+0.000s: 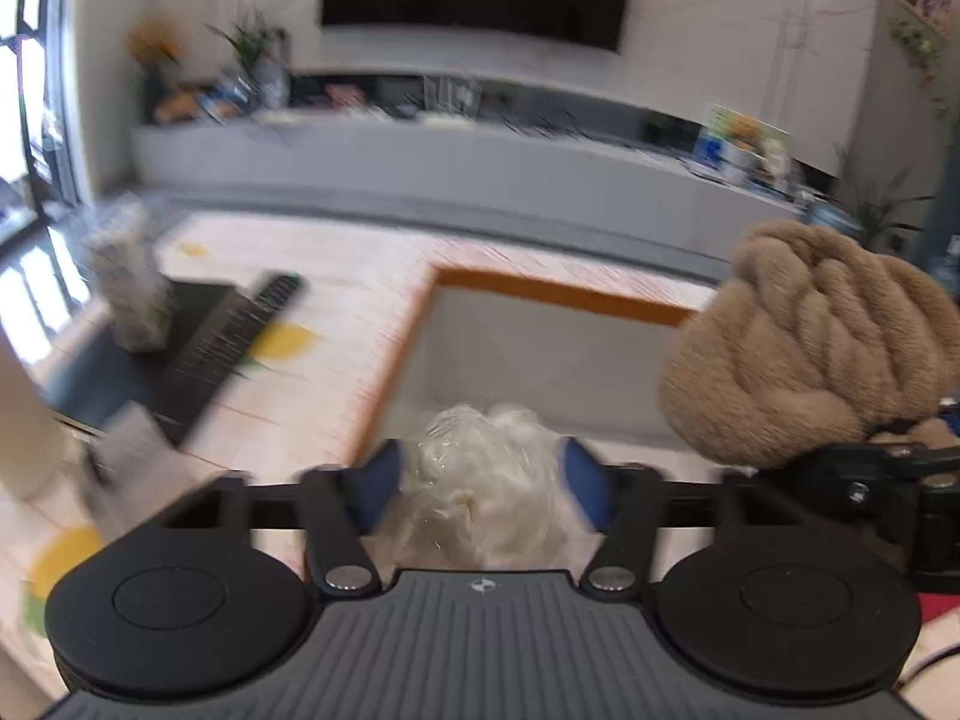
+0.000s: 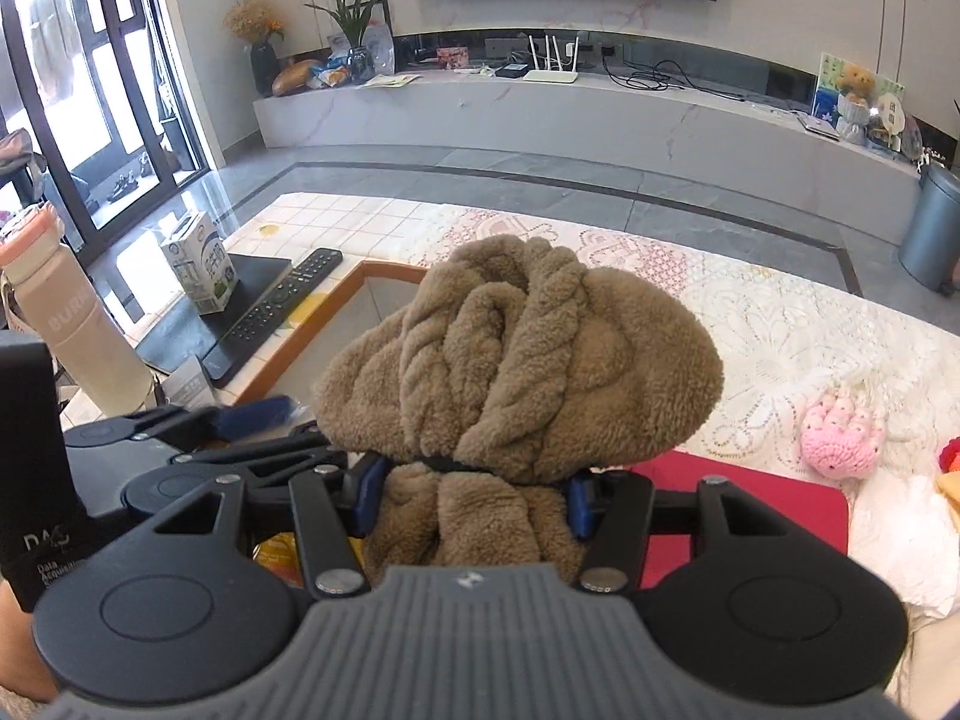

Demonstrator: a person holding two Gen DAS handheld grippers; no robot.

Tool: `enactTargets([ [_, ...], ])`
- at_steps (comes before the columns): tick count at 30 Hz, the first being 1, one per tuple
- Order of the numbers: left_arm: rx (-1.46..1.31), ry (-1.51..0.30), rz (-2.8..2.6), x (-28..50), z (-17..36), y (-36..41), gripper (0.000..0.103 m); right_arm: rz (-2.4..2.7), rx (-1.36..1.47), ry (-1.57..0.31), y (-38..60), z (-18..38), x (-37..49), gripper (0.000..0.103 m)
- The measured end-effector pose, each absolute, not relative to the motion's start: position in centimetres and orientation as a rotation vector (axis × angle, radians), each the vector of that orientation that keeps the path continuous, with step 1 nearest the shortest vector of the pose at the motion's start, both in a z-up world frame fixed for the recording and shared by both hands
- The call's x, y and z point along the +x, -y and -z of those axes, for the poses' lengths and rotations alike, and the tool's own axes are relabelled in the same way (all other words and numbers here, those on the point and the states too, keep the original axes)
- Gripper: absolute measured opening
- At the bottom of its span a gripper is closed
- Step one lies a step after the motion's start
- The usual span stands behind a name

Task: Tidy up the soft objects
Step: 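Open the left tool dropping the bouquet into the box while the right tool releases the towel there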

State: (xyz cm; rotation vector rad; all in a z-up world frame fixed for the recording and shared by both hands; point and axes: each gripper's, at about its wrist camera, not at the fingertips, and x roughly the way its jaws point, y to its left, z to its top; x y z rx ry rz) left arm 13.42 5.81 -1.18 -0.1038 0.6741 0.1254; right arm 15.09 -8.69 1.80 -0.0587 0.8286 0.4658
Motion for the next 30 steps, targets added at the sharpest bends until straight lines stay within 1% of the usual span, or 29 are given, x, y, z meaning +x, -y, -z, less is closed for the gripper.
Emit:
enactTargets([
  [3, -0.111, -0.68, -0.104, 12.9, 0.6, -5.7, 0.088, -0.464, -0.072, -0.829, 8.4, -1.8, 14.7, 0.055],
  [8, -0.05, -0.681, -0.02, 12.0, -0.3, -6.0, 0.088, -0.476, -0.069, -0.836, 8.5, -2.6, 14.3, 0.055],
  [13, -0.124, -0.623, -0.018, 11.1, -1.9, -7.9, 0.088, -0.513, -0.04, -0.802, 8.2, -4.6, 13.7, 0.055],
  [17, -0.123, -0.593, -0.024, 11.1, -2.2, -8.7, 0.088, -0.531, -0.04, -0.804, 7.3, -5.1, 14.0, 0.055],
  [24, -0.195, -0.62, -0.044, 11.7, -1.7, -10.9, 0.088, -0.541, -0.039, -0.889, 5.9, -2.7, 15.6, 0.055],
  [30, -0.247, -0.648, -0.046, 11.9, -1.2, -12.4, 0.087, -0.457, -0.073, -1.006, 4.8, 1.5, 18.3, 0.055],
])
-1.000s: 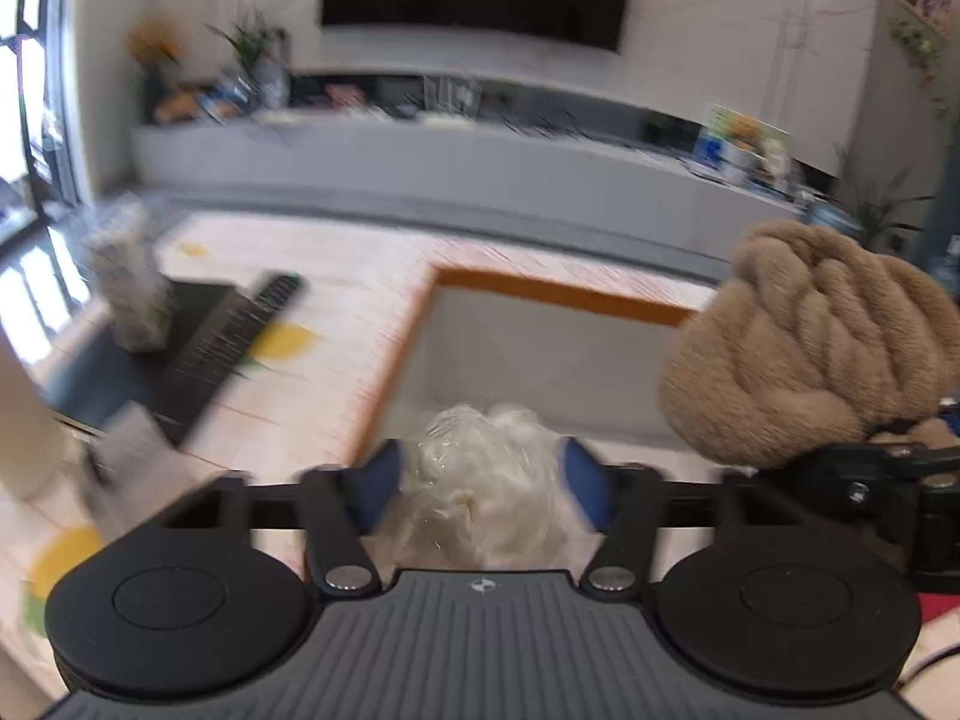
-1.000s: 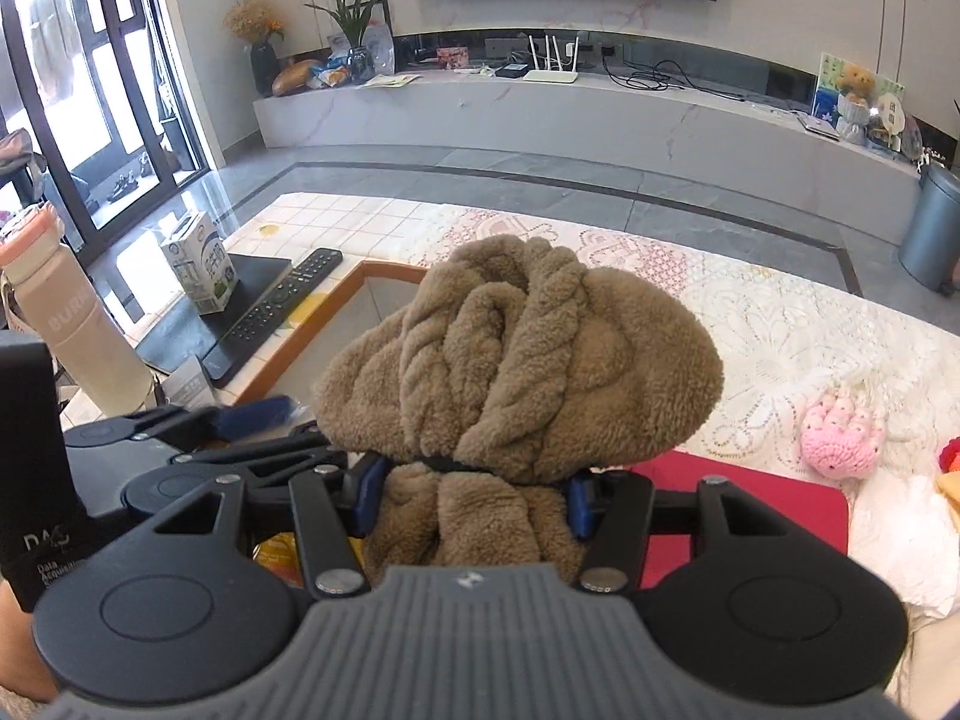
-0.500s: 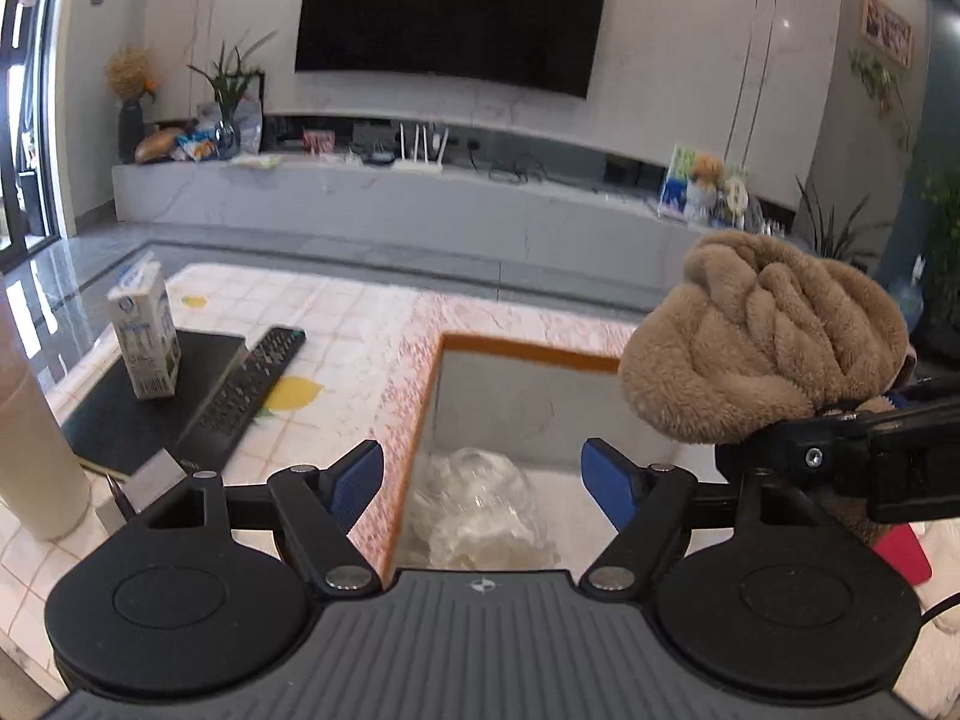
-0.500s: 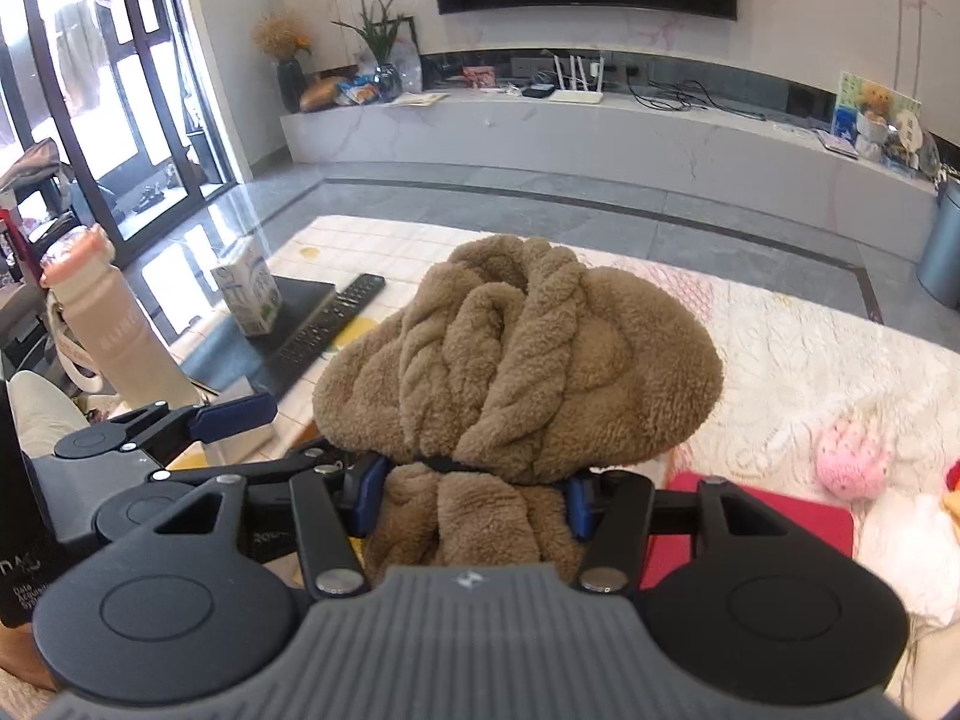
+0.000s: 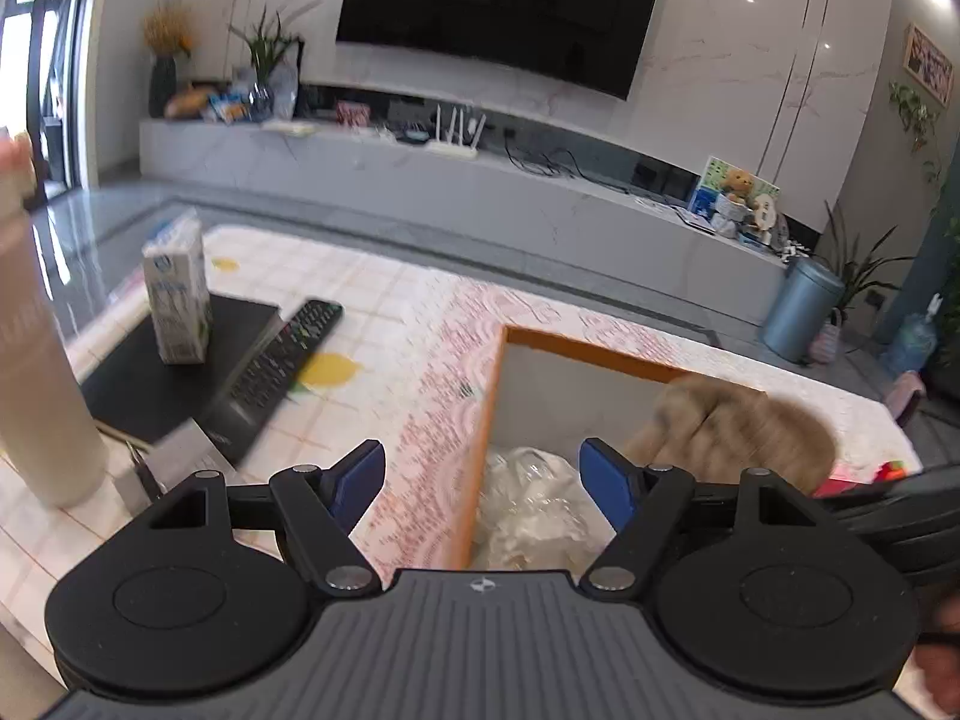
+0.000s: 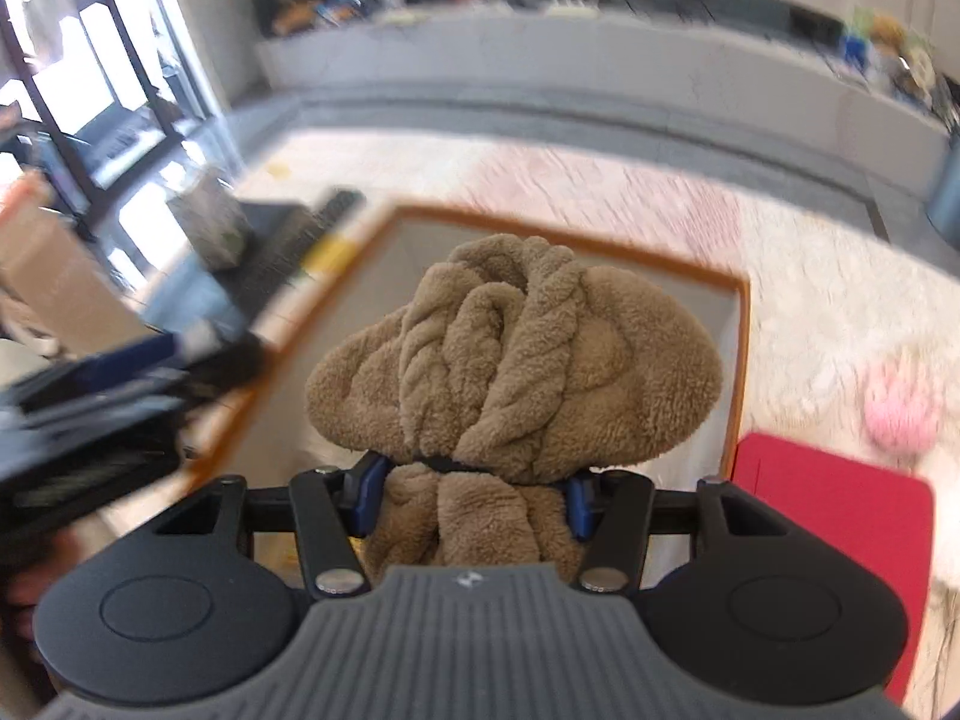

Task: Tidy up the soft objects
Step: 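Open the left tool dropping the bouquet into the box while the right tool releases the towel there, then move both tools away from the box back toward the table items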

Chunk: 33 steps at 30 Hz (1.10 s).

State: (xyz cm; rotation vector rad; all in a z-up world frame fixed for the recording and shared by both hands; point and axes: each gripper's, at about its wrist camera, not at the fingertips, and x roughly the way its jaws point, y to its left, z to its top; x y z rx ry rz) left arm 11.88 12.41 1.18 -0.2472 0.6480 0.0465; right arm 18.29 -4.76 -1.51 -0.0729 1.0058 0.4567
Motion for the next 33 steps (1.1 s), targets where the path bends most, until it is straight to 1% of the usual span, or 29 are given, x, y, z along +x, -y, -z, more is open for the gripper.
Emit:
enactTargets([
  [3, -0.283, -0.659, -0.022, 11.9, -1.1, -12.8, 0.087, -0.406, -0.11, -1.067, 4.3, 3.8, 19.2, 0.055],
  [7, -0.272, -0.653, -0.013, 11.7, -1.2, -12.5, 0.087, -0.378, -0.169, -1.088, 3.3, 5.2, 19.5, 0.055],
  [11, -0.268, -0.654, 0.001, 11.8, -1.1, -12.2, 0.087, -0.38, -0.228, -1.096, 2.4, 5.3, 19.3, 0.06],
  [13, -0.261, -0.653, -0.002, 11.8, -1.0, -12.1, 0.087, -0.416, -0.201, -1.093, 2.7, 4.8, 19.1, 0.067],
  [14, -0.26, -0.654, -0.004, 11.8, -1.1, -12.1, 0.087, -0.447, -0.185, -1.089, 3.0, 4.5, 18.9, 0.074],
  [15, -0.259, -0.655, -0.005, 11.8, -1.1, -12.0, 0.087, -0.469, -0.178, -1.077, 3.1, 4.2, 18.7, 0.086],
  [16, -0.26, -0.658, -0.003, 11.7, -1.2, -12.0, 0.087, -0.465, -0.186, -1.05, 3.3, 3.8, 18.3, 0.091],
  [17, -0.263, -0.657, 0.002, 11.6, -1.3, -12.0, 0.087, -0.45, -0.206, -1.015, 3.4, 3.5, 17.9, 0.094],
  [21, -0.271, -0.644, 0.014, 11.2, -1.6, -11.8, 0.087, -0.426, -0.288, -0.915, 3.7, 1.9, 16.5, 0.094],
  [27, -0.26, -0.653, 0.027, 11.3, -1.7, -11.3, 0.087, -0.499, -0.184, -0.903, 5.8, -0.9, 15.1, 0.094],
  [33, -0.255, -0.625, 0.049, 10.7, -2.4, -10.6, 0.087, -0.486, -0.151, -0.8, 7.7, -4.1, 13.0, 0.094],
])
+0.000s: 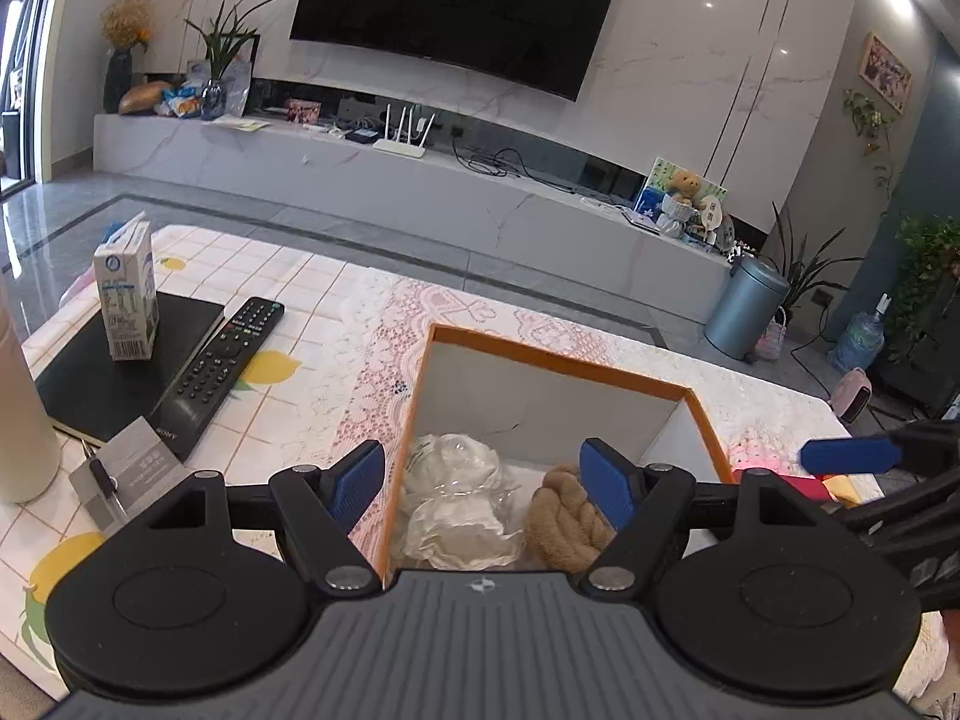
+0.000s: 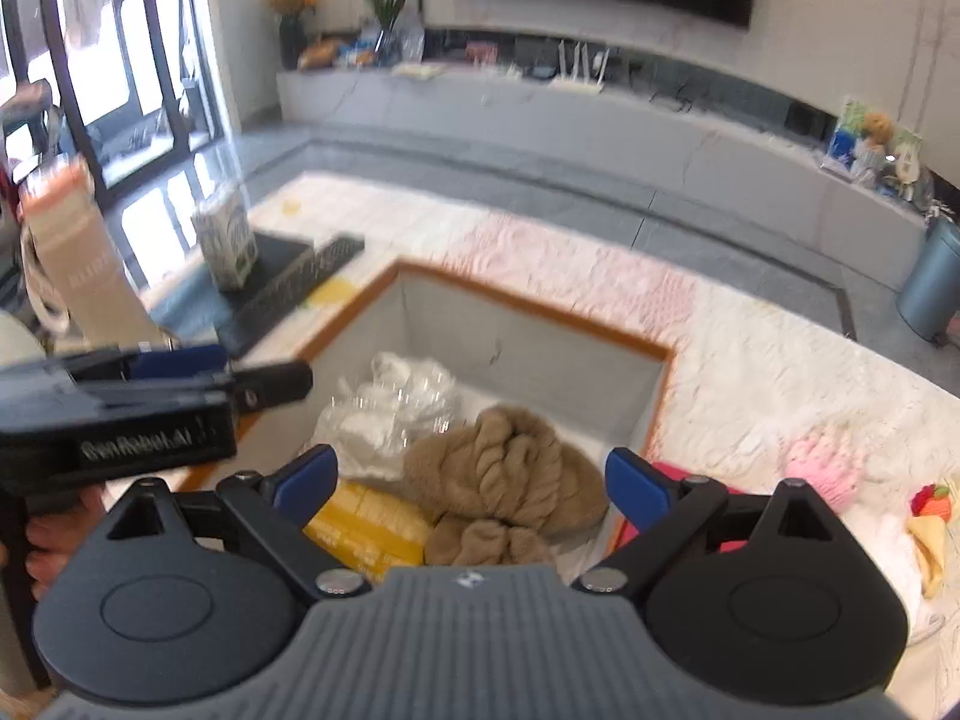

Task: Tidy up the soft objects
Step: 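Move both tools away from the box back toward the table items, then grasp the white cloth with the right tool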

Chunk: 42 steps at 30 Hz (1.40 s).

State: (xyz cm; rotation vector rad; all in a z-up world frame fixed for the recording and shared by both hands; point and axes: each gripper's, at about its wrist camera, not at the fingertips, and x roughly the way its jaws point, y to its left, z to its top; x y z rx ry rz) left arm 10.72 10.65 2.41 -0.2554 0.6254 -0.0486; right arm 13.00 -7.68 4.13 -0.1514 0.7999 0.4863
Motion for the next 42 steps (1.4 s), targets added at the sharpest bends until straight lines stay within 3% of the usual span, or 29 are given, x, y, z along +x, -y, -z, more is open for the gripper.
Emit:
enactTargets([
  [12, -0.199, -0.586, 0.127, 9.2, -4.3, -6.5, 0.087, -0.378, -0.147, -0.675, 15.2, -9.6, 10.7, 0.094],
  [20, -0.167, -0.632, 0.168, 9.4, -4.0, -3.3, 0.087, -0.131, -0.219, -0.626, 23.9, -10.7, 10.0, 0.094],
  [25, -0.102, -0.597, 0.156, 8.7, -4.9, -0.1, 0.088, 0.016, -0.121, -0.569, 30.2, -10.8, 9.0, 0.096],
  [36, -0.031, -0.681, 0.243, 9.1, -4.0, 7.3, 0.088, 0.06, 0.106, -0.595, 37.8, -7.1, 9.7, 0.097],
  [42, -0.021, -0.732, 0.263, 10.9, -3.6, 10.2, 0.088, 0.022, 0.136, -0.696, 39.1, -1.2, 12.4, 0.097],
])
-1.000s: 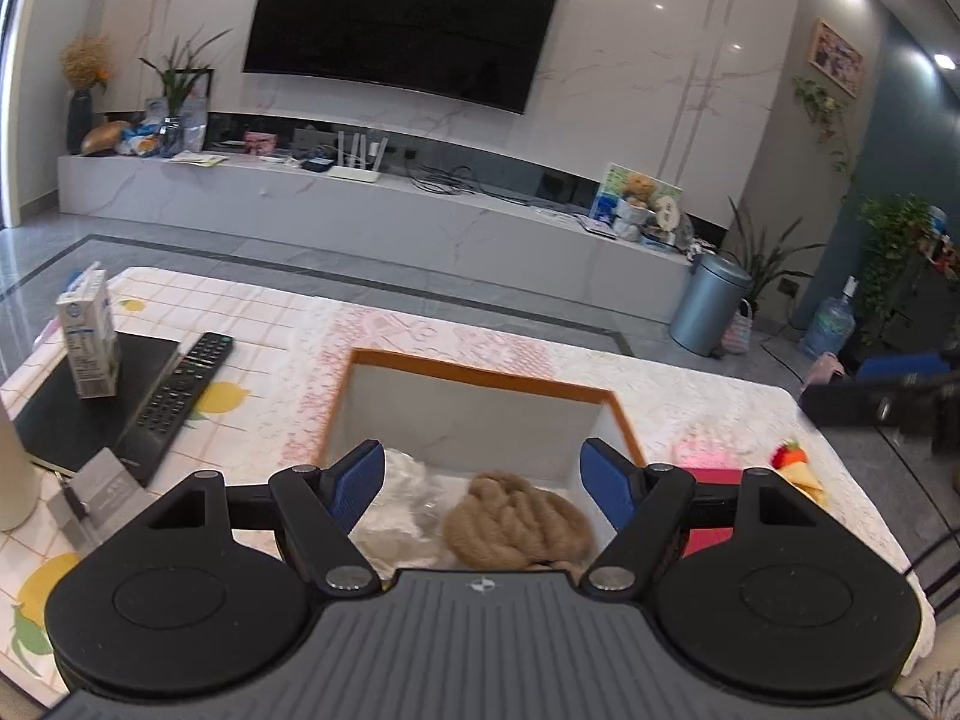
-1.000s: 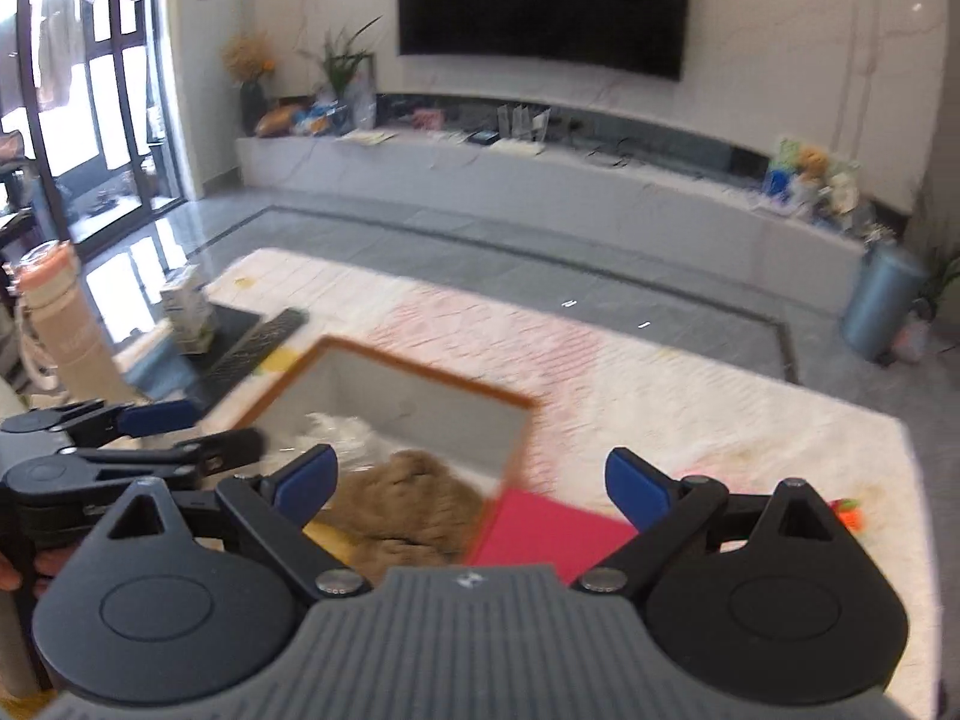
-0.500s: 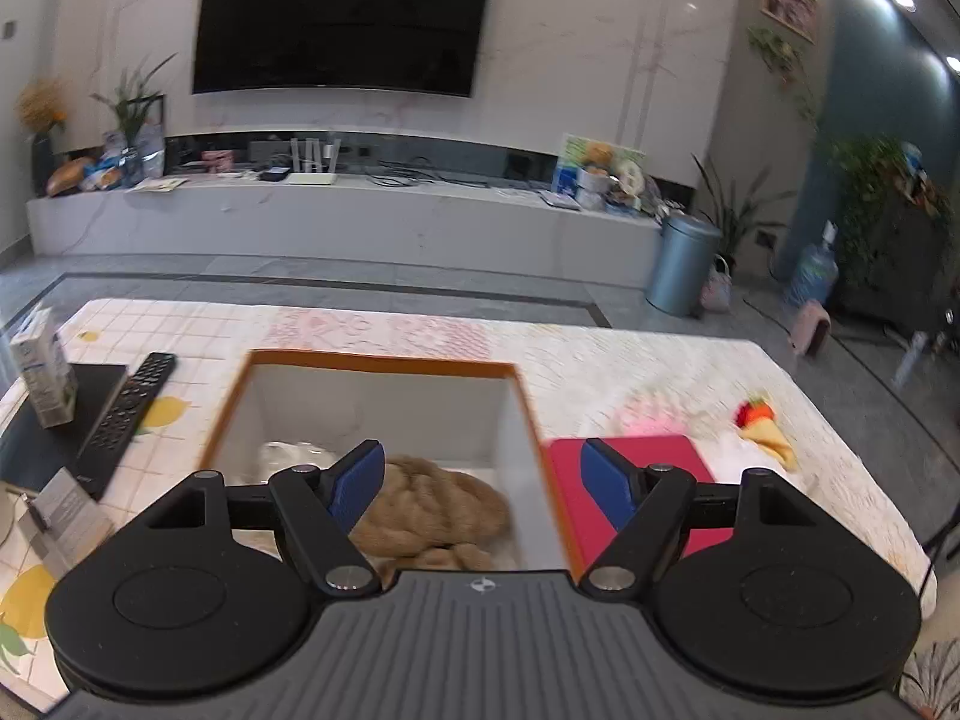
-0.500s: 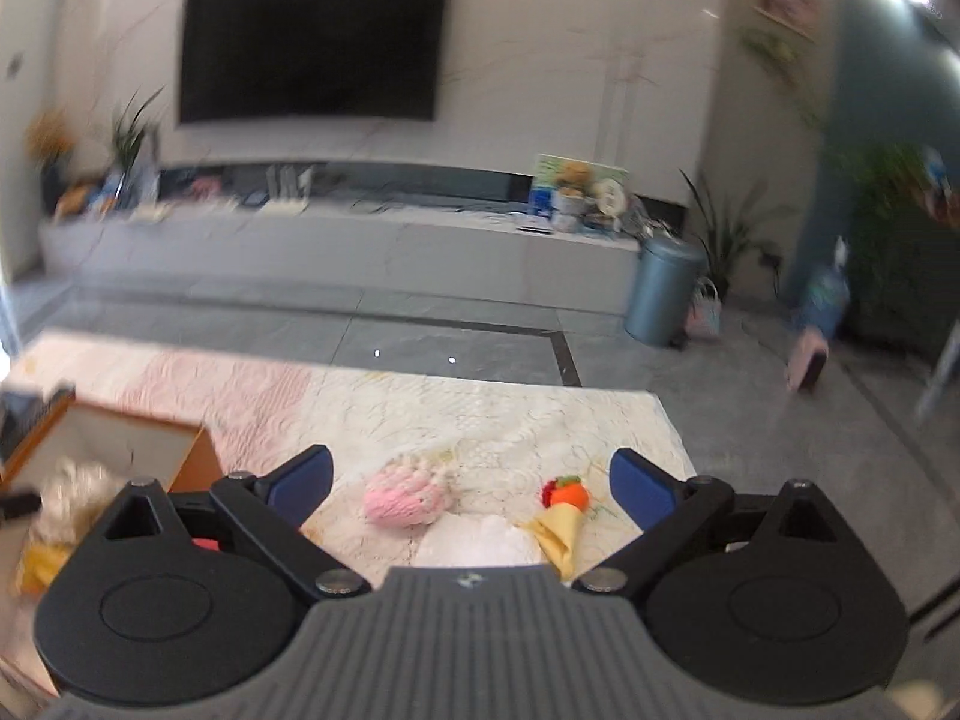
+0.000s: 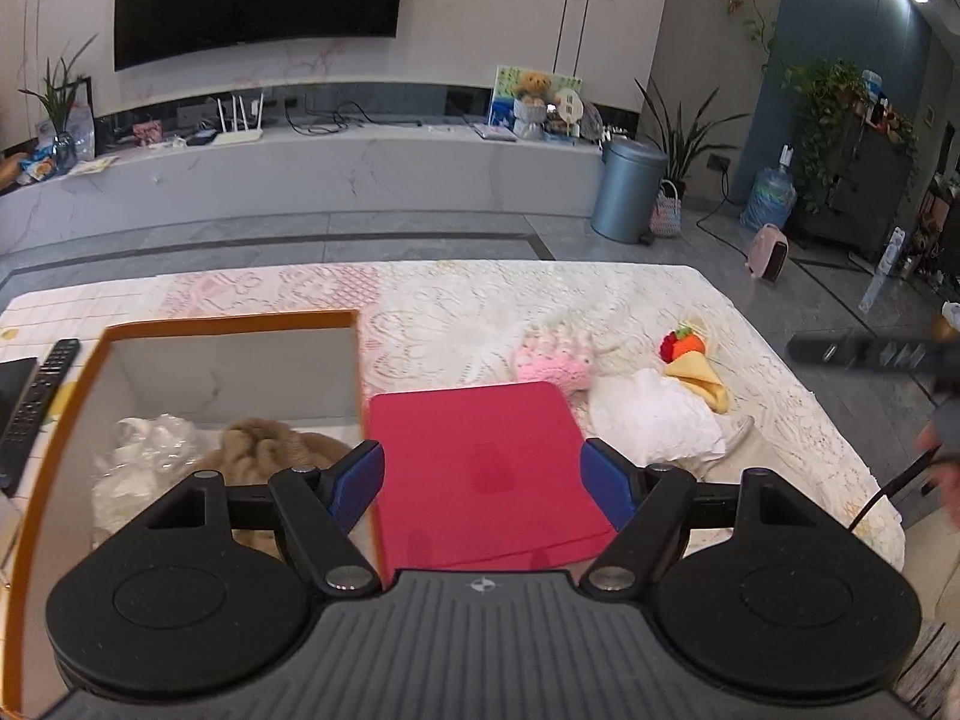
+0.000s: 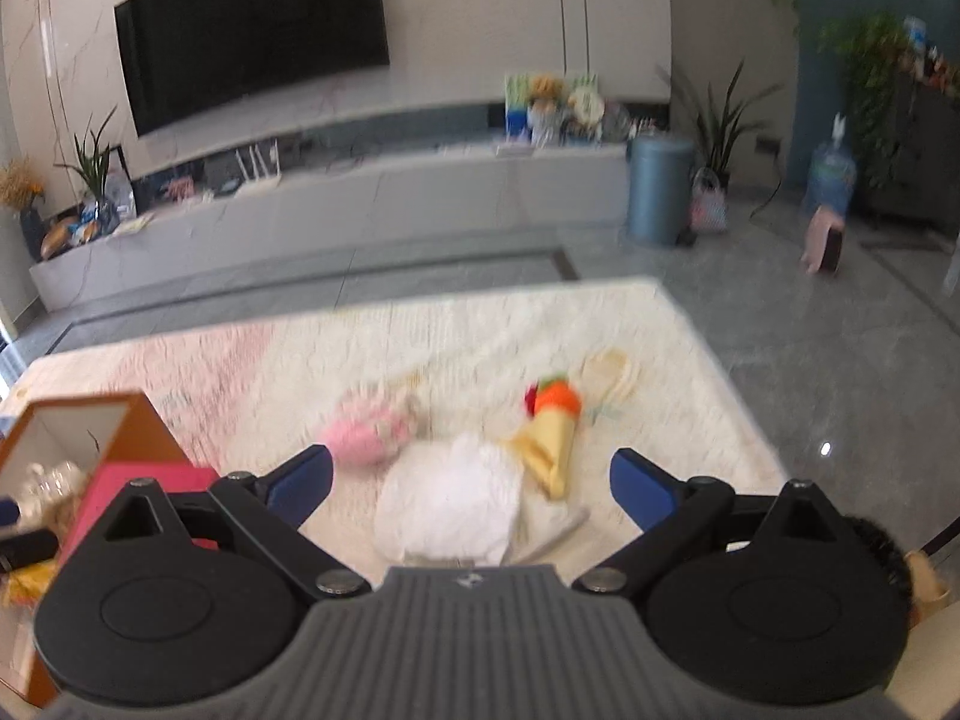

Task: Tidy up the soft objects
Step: 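Grasp the white cloth with the right tool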

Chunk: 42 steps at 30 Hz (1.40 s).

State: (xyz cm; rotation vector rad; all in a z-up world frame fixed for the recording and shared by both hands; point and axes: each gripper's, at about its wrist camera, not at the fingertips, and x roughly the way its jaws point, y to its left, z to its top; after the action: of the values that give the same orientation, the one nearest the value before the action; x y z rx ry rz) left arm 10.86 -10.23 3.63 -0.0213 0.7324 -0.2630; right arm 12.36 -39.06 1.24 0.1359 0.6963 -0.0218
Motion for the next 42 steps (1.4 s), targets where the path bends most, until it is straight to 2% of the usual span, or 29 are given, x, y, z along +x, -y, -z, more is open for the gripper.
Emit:
enactTargets([
  [10, -0.007, -0.792, 0.242, 14.2, -3.4, 13.8, 0.088, -0.08, 0.274, -0.785, 40.0, 6.4, 17.2, 0.096],
  [17, 0.014, -0.814, 0.198, 14.2, -2.6, 13.1, 0.088, -0.076, 0.275, -0.87, 38.9, 10.1, 20.5, 0.092],
  [20, -0.004, -0.771, 0.182, 13.8, -2.9, 12.5, 0.088, -0.053, 0.303, -0.896, 38.9, 11.6, 21.3, 0.092],
  [25, -0.041, -0.754, 0.213, 13.1, -4.1, 11.6, 0.088, -0.087, 0.188, -0.873, 36.9, 12.1, 21.3, 0.091],
  [29, -0.016, -0.712, 0.192, 12.4, -5.4, 10.9, 0.088, -0.054, 0.147, -0.936, 36.2, 13.7, 22.4, 0.091],
  [35, -0.007, -0.691, 0.166, 12.4, -6.5, 9.6, 0.088, -0.068, 0.111, -0.939, 34.5, 14.0, 23.2, 0.101],
  [38, -0.026, -0.698, 0.155, 12.6, -6.3, 9.0, 0.088, -0.049, 0.02, -0.946, 33.5, 14.7, 23.4, 0.101],
  [40, -0.041, -0.71, 0.154, 12.6, -6.1, 8.7, 0.088, -0.056, -0.029, -0.947, 33.3, 14.7, 23.1, 0.096],
  [42, -0.047, -0.716, 0.151, 12.6, -5.8, 8.6, 0.088, -0.048, -0.033, -0.943, 33.8, 14.3, 22.8, 0.082],
])
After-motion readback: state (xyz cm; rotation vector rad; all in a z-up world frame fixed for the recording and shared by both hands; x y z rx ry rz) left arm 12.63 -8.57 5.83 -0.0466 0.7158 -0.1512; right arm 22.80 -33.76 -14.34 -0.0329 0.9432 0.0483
